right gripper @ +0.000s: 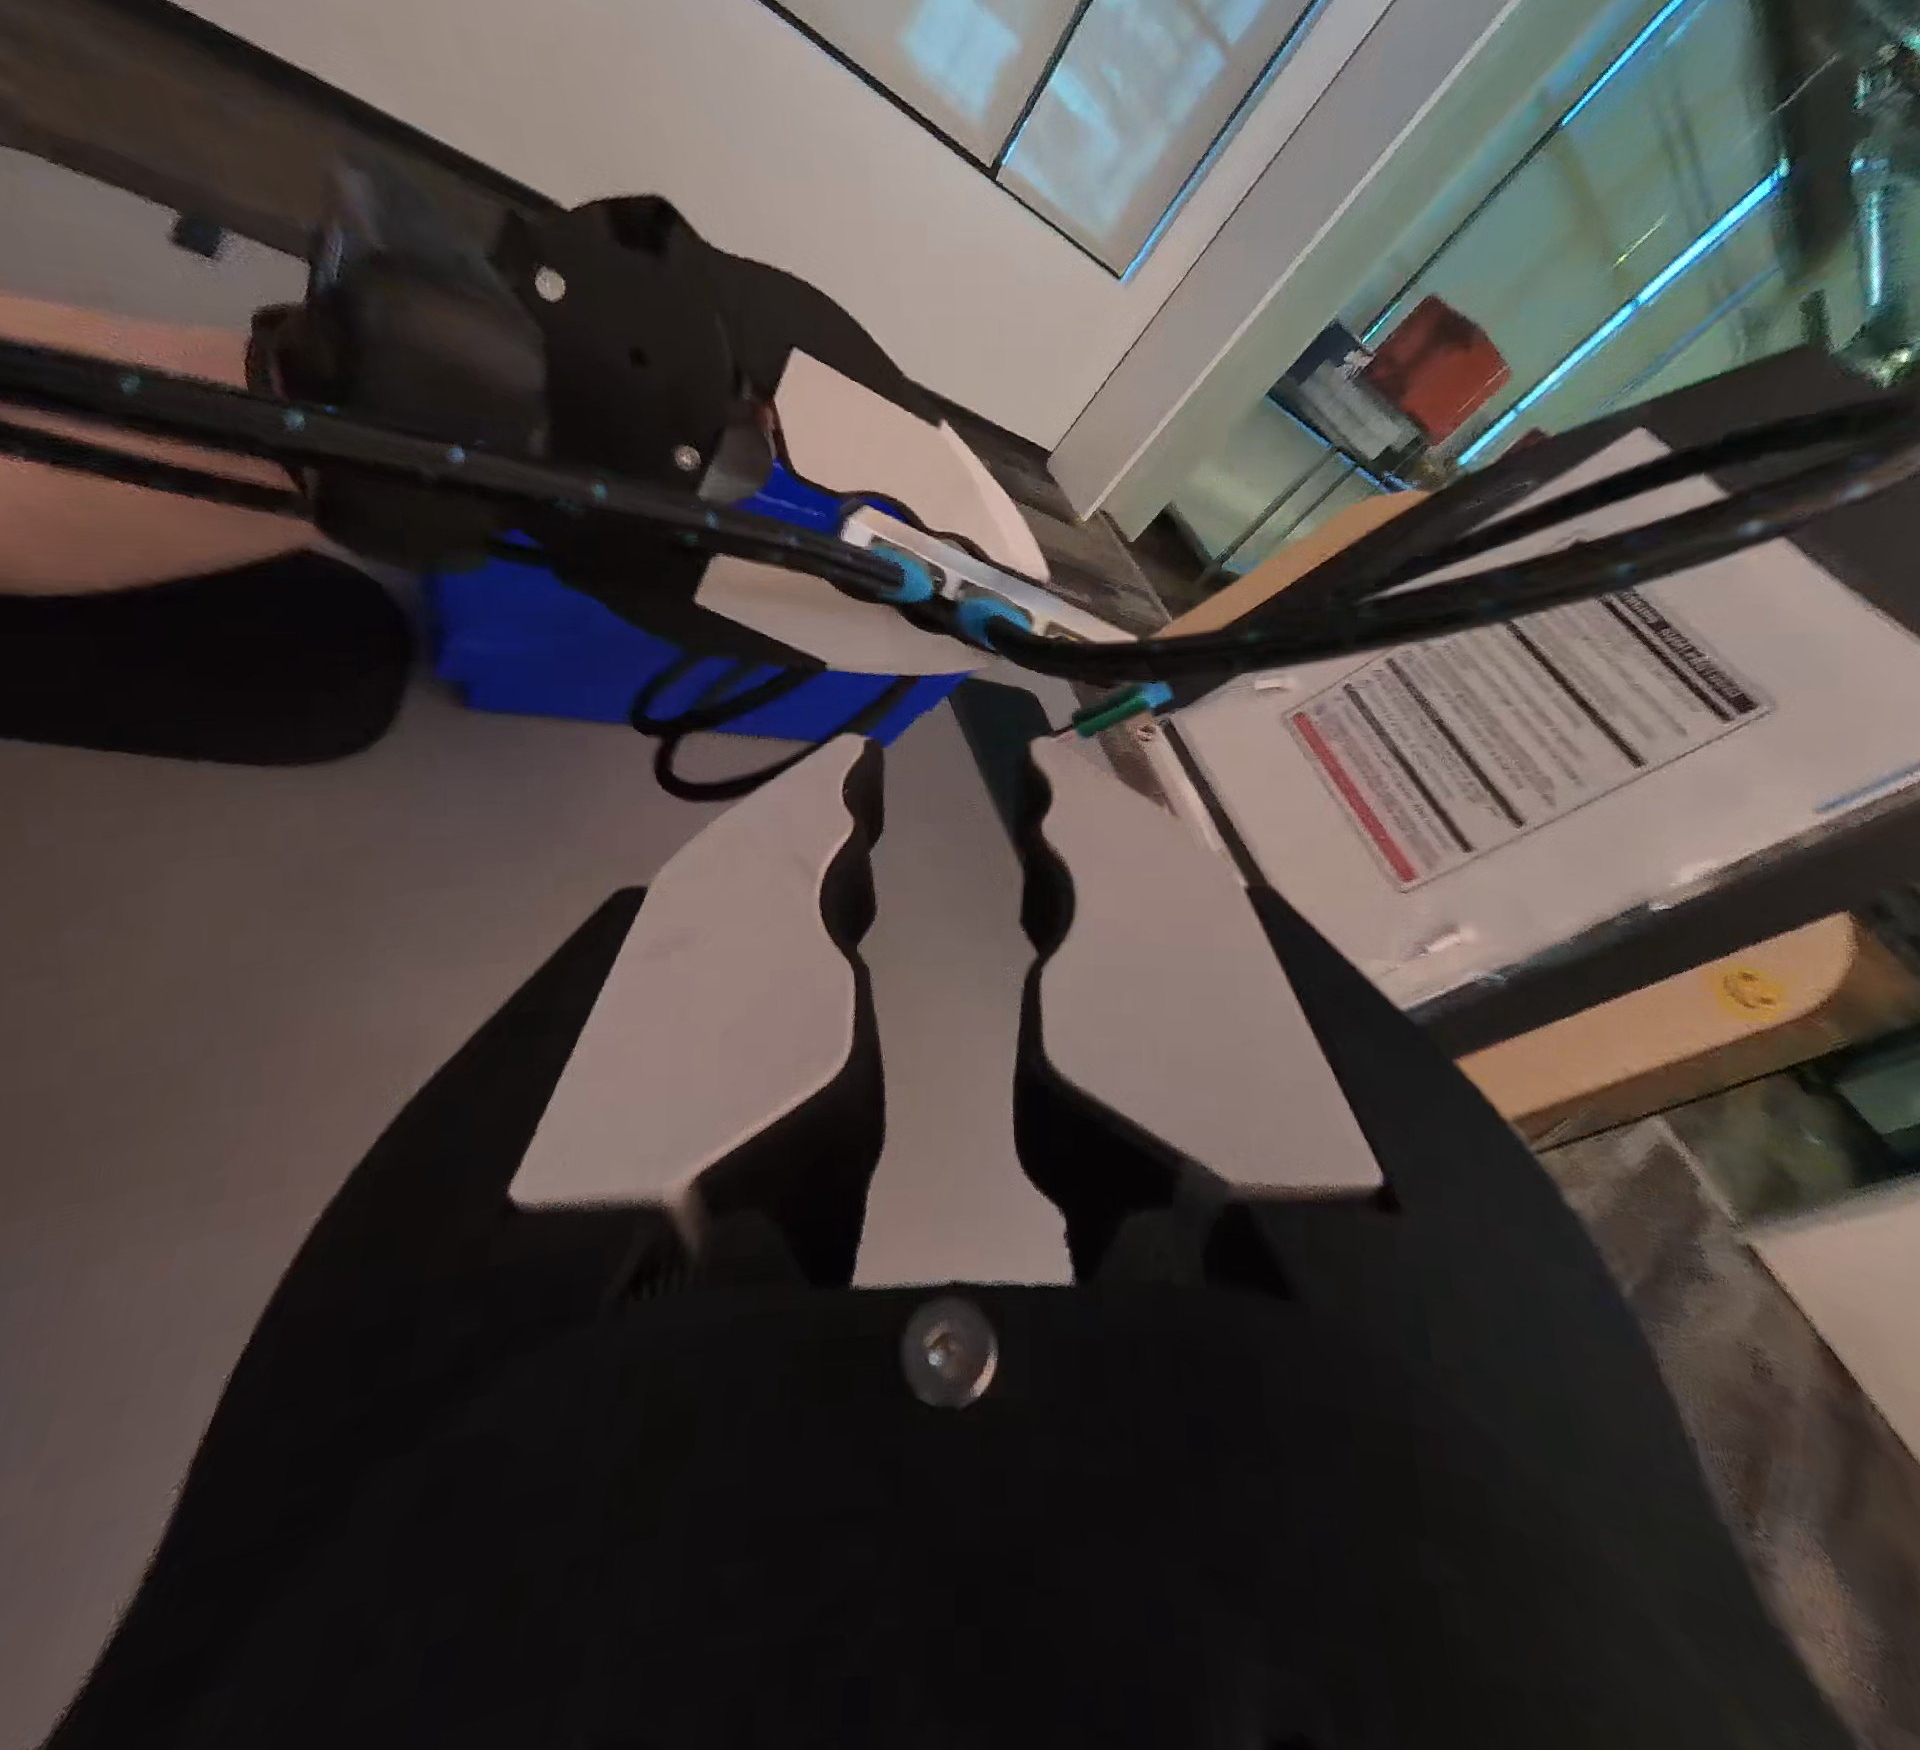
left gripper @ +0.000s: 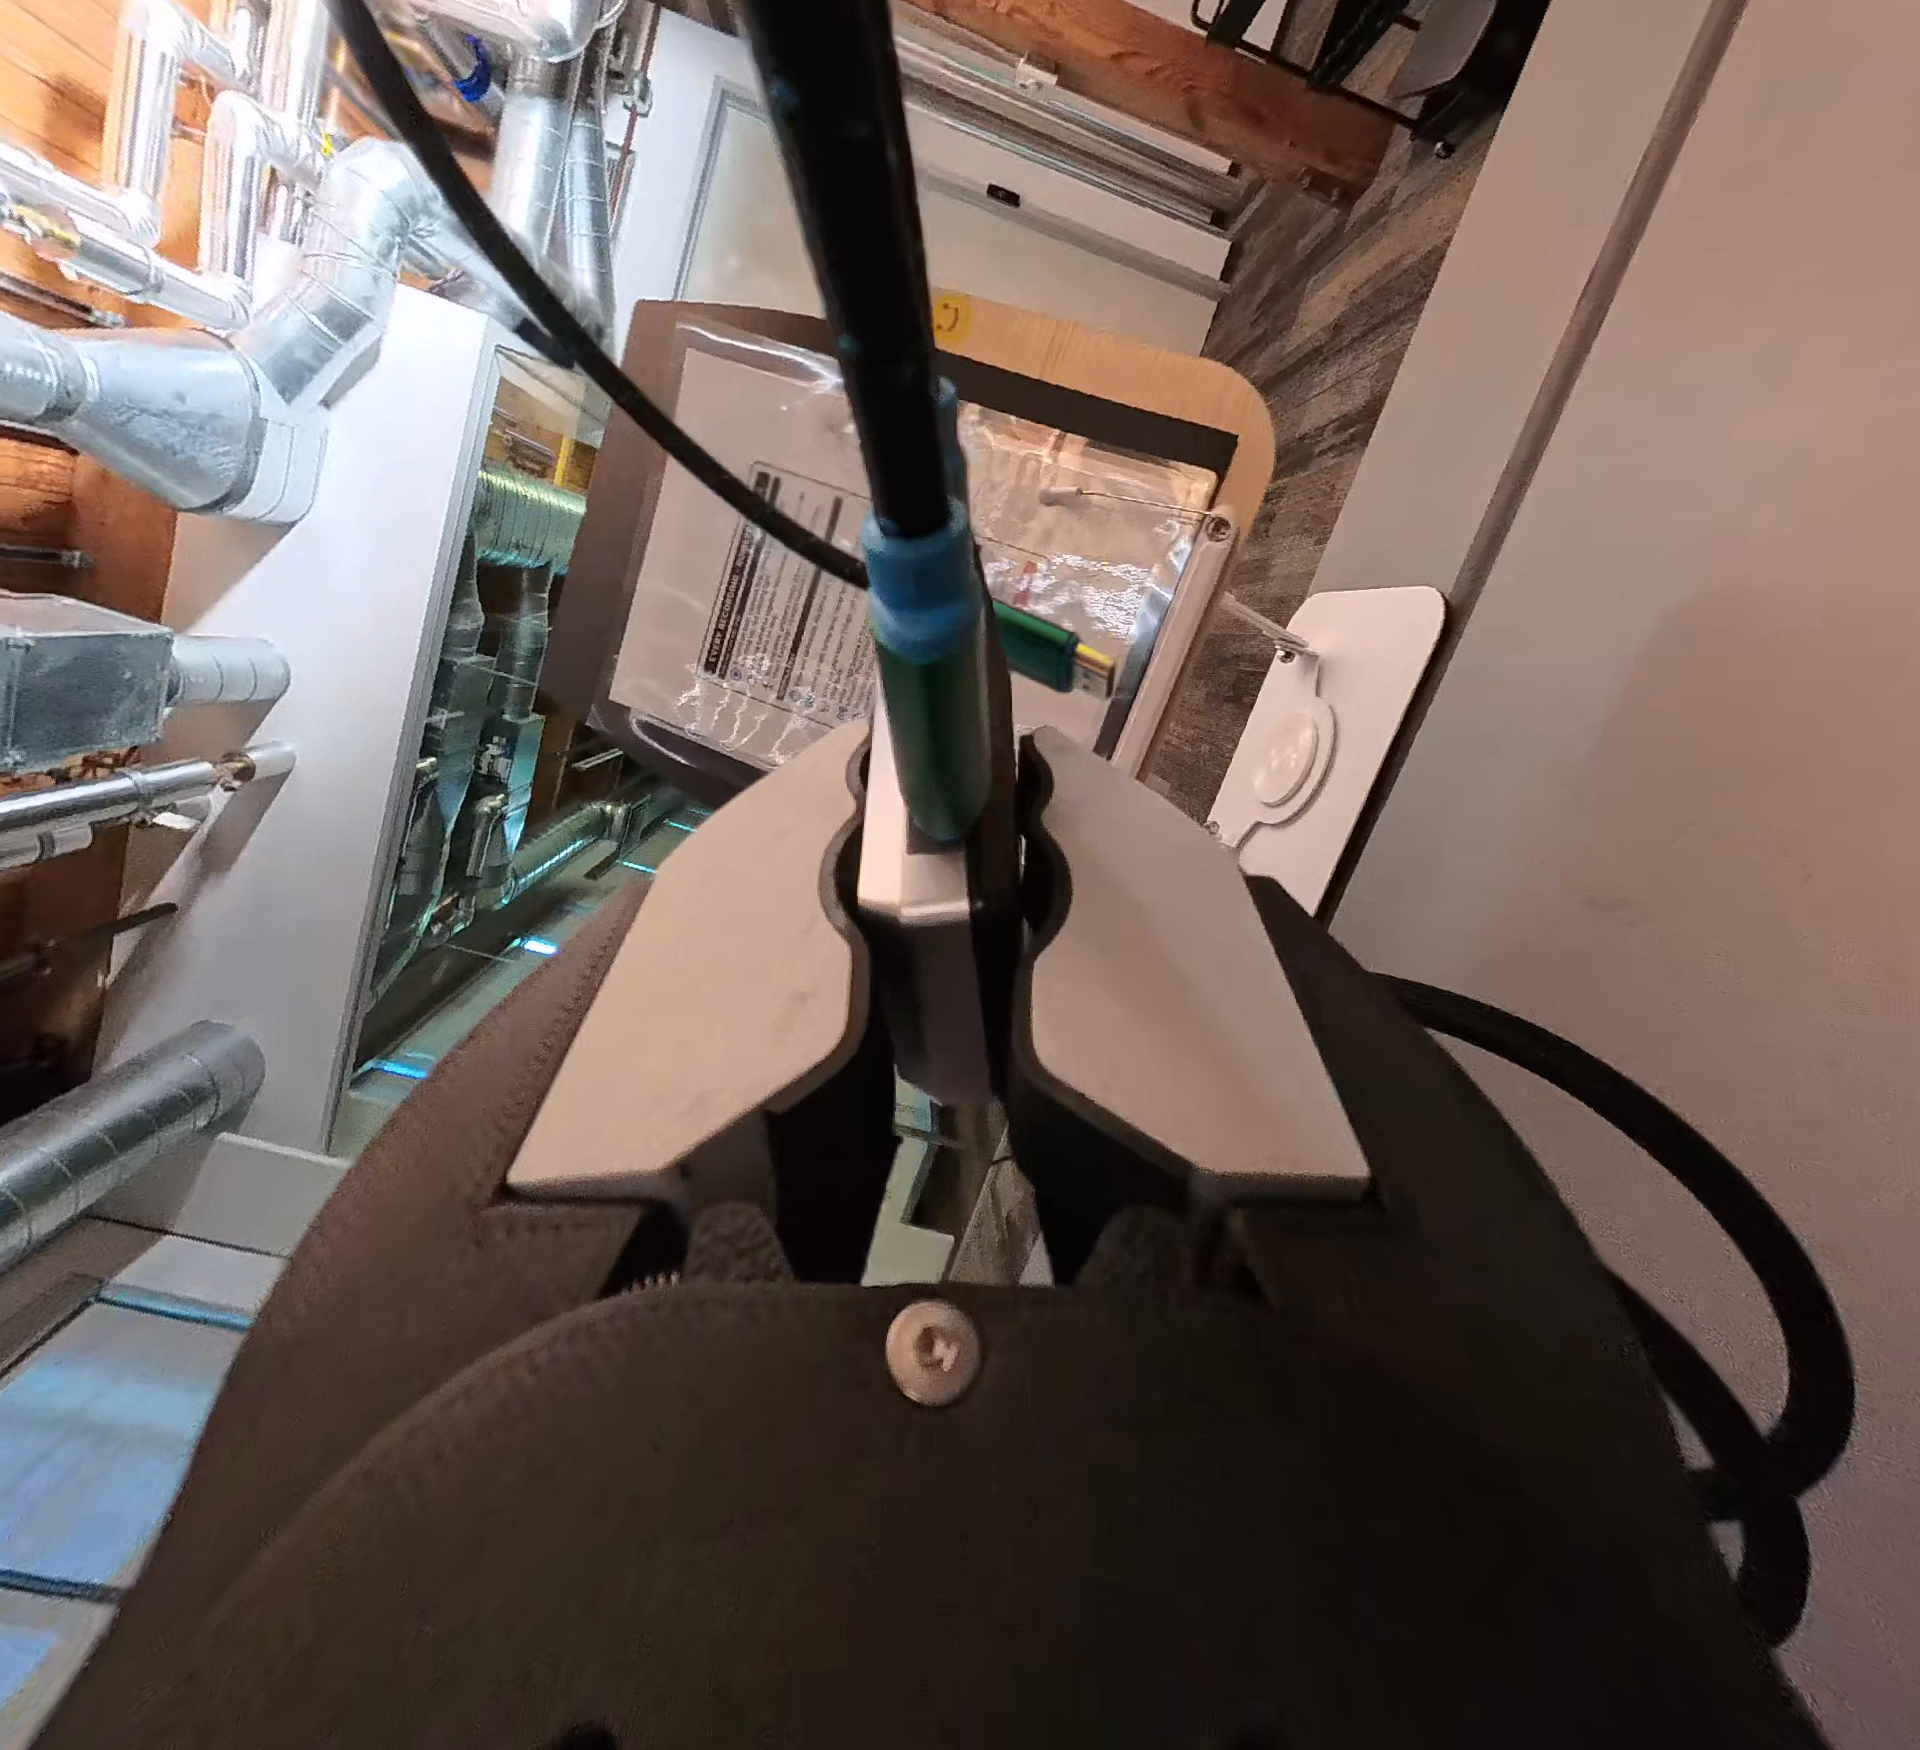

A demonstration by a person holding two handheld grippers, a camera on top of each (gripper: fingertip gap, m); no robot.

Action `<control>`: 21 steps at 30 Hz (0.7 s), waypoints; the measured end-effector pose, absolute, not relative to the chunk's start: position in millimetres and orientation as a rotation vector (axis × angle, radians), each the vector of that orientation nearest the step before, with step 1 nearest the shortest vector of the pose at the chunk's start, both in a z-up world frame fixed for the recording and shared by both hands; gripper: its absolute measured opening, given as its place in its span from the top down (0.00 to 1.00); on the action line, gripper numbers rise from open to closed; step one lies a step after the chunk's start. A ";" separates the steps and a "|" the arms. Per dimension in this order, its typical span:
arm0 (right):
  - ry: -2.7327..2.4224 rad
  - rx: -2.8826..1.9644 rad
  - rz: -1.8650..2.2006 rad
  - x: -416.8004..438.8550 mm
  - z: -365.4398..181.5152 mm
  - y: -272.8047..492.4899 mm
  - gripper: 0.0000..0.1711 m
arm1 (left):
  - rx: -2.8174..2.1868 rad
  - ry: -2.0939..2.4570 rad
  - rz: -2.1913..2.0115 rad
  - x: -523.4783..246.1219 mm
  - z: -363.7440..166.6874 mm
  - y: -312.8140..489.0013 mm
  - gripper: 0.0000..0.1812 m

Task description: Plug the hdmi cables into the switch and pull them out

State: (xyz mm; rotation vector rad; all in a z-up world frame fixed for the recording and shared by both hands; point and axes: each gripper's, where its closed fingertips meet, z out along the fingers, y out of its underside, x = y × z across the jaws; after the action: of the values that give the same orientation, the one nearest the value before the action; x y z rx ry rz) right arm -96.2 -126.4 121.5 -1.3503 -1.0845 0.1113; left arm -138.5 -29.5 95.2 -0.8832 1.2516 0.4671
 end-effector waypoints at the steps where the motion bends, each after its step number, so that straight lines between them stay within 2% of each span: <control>1: -1.074 -1.365 0.129 -102.0 120.4 -125.3 0.86 | -0.889 1.242 0.469 -139.2 96.2 -28.8 0.88; 14: -0.820 -1.400 0.255 -140.8 99.6 -84.0 0.85 | -0.925 1.245 0.590 -134.2 81.1 -18.0 0.88; 21: -0.794 -1.423 0.268 -135.7 92.8 -74.5 0.90 | -0.956 1.269 0.613 -129.6 70.7 -14.9 0.88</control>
State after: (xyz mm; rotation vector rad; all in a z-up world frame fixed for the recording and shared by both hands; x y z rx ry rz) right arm -135.7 -74.5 92.8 -1.4229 -0.7938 0.2676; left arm -129.6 -14.9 70.7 -0.9559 1.2689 0.6129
